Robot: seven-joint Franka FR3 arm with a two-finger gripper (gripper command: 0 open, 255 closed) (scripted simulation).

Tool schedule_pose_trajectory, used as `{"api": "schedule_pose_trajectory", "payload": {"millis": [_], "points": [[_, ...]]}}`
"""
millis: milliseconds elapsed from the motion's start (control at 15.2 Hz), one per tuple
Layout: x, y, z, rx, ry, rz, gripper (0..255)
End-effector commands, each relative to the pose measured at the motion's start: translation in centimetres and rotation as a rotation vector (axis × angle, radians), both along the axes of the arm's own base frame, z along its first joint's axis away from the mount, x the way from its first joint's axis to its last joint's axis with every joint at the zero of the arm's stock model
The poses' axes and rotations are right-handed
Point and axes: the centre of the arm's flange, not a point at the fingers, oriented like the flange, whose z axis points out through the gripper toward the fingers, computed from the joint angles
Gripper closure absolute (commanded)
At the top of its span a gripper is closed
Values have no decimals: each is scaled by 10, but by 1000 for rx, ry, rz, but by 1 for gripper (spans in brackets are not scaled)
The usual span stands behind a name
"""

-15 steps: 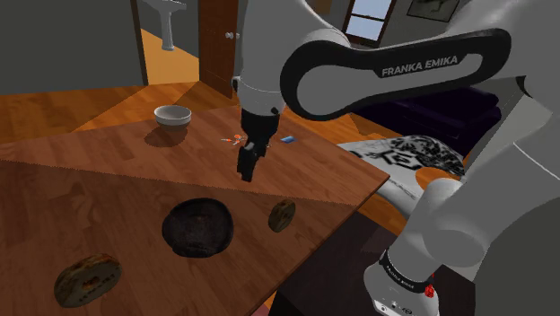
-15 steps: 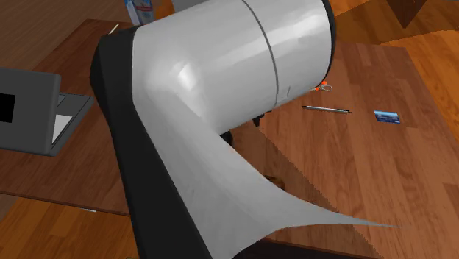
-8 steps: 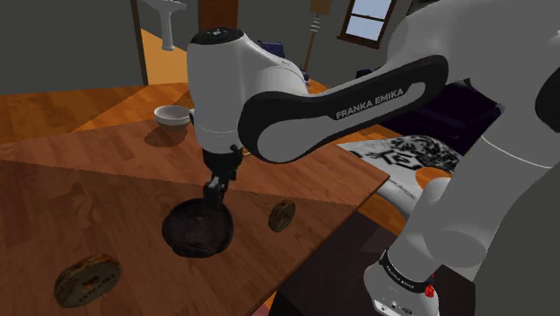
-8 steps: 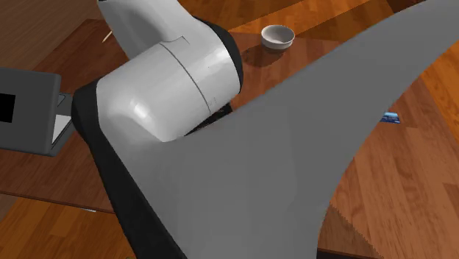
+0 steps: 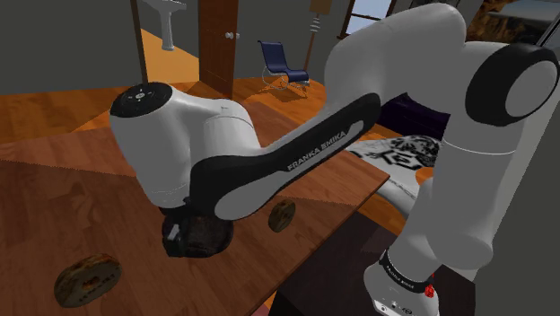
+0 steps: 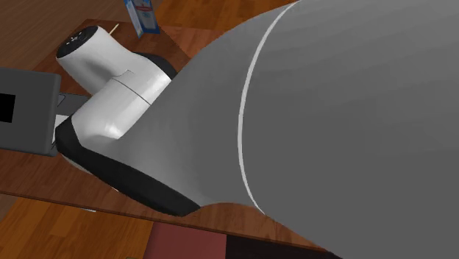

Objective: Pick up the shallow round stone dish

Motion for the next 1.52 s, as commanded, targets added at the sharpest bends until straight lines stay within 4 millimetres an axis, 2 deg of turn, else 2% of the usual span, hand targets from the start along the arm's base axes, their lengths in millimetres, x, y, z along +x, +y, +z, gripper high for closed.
{"api": "schedule_pose_trajectory", "payload": {"millis": [0, 462, 594, 660, 1254, 1452], "points": [[-1, 17, -19, -16, 2, 30, 0], [-1, 17, -56, -16, 2, 30, 0], [-1, 17, -59, -16, 2, 30, 0], [-1, 17, -60, -16, 2, 30, 255], [-1, 17, -59, -16, 2, 30, 255], [-1, 17, -43, -16, 2, 30, 255]]}}
